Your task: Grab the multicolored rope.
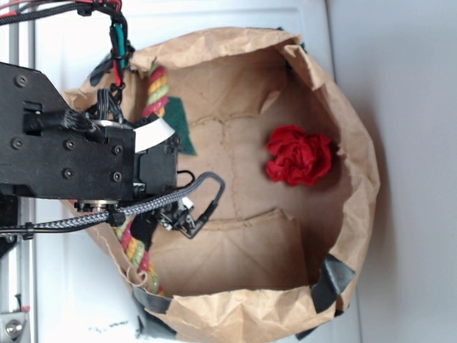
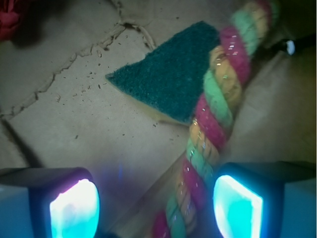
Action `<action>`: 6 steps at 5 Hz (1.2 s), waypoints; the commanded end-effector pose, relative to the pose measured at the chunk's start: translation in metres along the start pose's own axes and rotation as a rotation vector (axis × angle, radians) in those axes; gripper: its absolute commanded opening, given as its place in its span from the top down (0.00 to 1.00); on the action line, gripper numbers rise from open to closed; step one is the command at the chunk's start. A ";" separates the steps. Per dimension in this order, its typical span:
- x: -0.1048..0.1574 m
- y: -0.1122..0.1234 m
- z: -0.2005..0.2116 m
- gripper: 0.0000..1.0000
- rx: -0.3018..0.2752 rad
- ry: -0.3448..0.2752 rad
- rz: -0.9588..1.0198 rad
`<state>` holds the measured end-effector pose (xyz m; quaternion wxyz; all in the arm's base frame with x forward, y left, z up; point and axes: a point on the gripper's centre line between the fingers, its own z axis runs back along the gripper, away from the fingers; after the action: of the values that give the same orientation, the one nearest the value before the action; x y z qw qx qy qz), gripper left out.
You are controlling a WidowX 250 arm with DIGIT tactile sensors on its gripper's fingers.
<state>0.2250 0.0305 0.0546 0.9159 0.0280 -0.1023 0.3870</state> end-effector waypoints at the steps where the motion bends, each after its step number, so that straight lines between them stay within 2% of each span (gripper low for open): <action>1: 0.002 0.015 -0.014 0.00 0.025 -0.022 -0.065; 3: 0.007 0.024 -0.014 0.00 0.017 0.001 -0.060; 6: 0.019 0.048 -0.029 0.00 0.054 0.010 -0.024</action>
<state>0.2086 0.0730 0.0257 0.9245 0.0544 -0.0811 0.3685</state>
